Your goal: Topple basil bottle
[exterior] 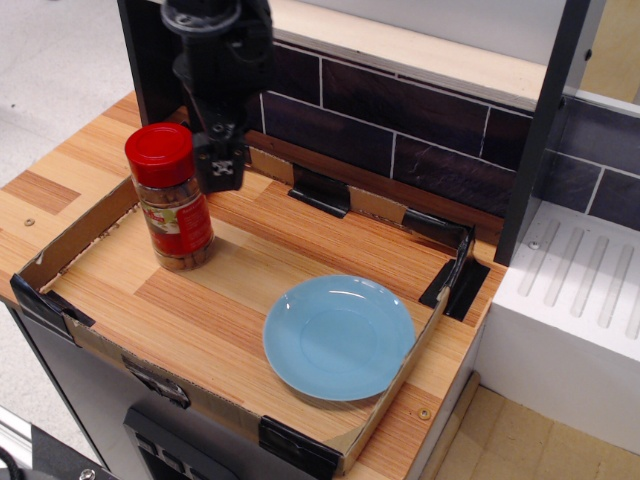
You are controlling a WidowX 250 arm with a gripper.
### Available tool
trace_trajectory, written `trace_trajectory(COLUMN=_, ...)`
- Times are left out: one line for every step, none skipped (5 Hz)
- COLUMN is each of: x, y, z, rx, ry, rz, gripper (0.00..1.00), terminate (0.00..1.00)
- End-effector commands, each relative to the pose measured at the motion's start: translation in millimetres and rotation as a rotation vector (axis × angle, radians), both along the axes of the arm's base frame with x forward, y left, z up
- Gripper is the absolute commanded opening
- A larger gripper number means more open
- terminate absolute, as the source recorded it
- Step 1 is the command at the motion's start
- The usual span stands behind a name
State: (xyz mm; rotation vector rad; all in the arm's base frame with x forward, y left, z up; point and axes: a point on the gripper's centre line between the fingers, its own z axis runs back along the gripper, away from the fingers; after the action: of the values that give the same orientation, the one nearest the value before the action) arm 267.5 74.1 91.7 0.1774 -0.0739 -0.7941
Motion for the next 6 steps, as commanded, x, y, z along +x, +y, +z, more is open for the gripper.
trace_trajectory(x=7.0, y=13.5, z=13.4, rx=0.010, ry=-0.026, rz=0.008, gripper=1.00, terminate=0.00)
trace_trajectory(x=5.4, y=18.5, z=12.6, rx=0.001, ry=-0.023, rz=0.010, gripper=1.00, terminate=0.00)
trace_trajectory(x=5.8, y=21.5, z=10.4, rx=0.008, ry=-0.026, rz=0.013, gripper=1.00, terminate=0.00)
trace_trajectory(x=9.6, y=28.7, z=12.2, rx=0.001, ry=-0.016, rz=0.009, gripper=1.00, terminate=0.00)
trace_trajectory(x=12.1, y=38.3, z=14.7, rx=0.000, ry=0.005, rz=0.004, gripper=1.00, terminate=0.00)
trace_trajectory(x=9.4, y=44.8, z=11.6, rx=0.012, ry=0.025, rz=-0.009, gripper=1.00, terminate=0.00)
